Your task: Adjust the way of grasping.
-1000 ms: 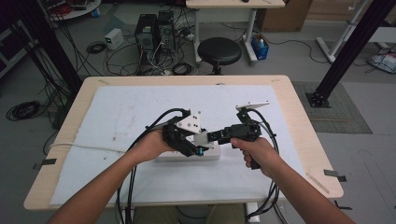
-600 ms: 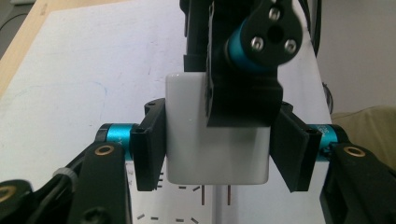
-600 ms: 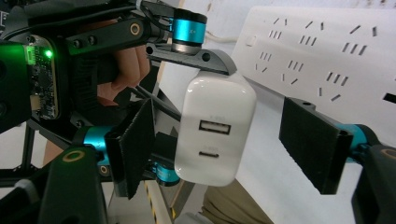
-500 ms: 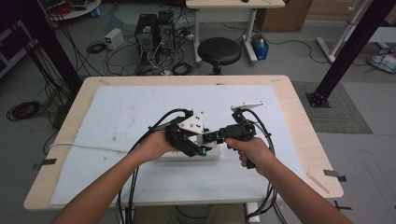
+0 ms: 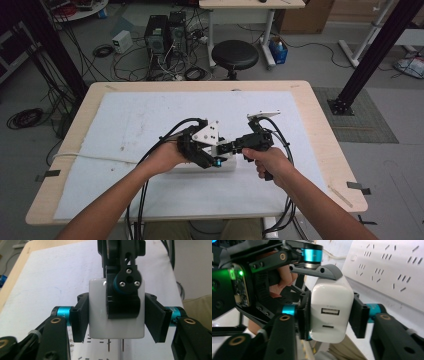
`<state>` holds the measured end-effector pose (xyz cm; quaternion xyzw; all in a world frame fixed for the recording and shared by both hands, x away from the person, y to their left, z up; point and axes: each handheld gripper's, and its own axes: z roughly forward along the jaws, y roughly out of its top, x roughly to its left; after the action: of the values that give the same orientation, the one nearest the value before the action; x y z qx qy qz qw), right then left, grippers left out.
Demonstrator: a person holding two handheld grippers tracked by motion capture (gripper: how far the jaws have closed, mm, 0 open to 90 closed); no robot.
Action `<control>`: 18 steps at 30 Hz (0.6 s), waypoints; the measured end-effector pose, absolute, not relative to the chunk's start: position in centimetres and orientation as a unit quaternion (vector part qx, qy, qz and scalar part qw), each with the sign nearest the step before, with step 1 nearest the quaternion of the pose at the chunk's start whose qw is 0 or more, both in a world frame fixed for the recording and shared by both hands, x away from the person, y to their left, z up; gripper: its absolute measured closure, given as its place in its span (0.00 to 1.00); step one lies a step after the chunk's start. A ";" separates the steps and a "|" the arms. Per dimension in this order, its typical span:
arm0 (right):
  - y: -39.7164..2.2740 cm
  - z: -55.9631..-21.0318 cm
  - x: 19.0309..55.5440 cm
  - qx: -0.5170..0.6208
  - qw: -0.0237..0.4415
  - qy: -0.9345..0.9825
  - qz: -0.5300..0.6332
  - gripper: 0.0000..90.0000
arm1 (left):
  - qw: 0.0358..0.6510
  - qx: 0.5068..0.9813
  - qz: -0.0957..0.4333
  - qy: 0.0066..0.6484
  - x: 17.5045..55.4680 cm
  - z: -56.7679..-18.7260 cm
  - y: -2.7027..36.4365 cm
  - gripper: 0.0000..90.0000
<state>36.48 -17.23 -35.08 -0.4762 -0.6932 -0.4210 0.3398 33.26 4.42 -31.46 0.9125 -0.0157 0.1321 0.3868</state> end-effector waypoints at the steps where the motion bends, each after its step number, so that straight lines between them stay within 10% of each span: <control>1: -17.2 -35.2 36.5 -0.477 0.337 -0.692 -0.425 0.68 | 0.387 0.913 0.132 -0.016 33.3 -31.5 4.4 0.47; 18: -19.5 -34.2 36.2 -0.443 0.194 -0.761 -0.432 0.69 | 0.336 0.936 0.082 0.070 34.8 -32.6 7.2 0.24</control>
<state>36.19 -19.47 -34.17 -0.4429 -0.7614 -0.4319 0.1938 34.78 7.18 -32.60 0.9355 0.0702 0.0825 0.3363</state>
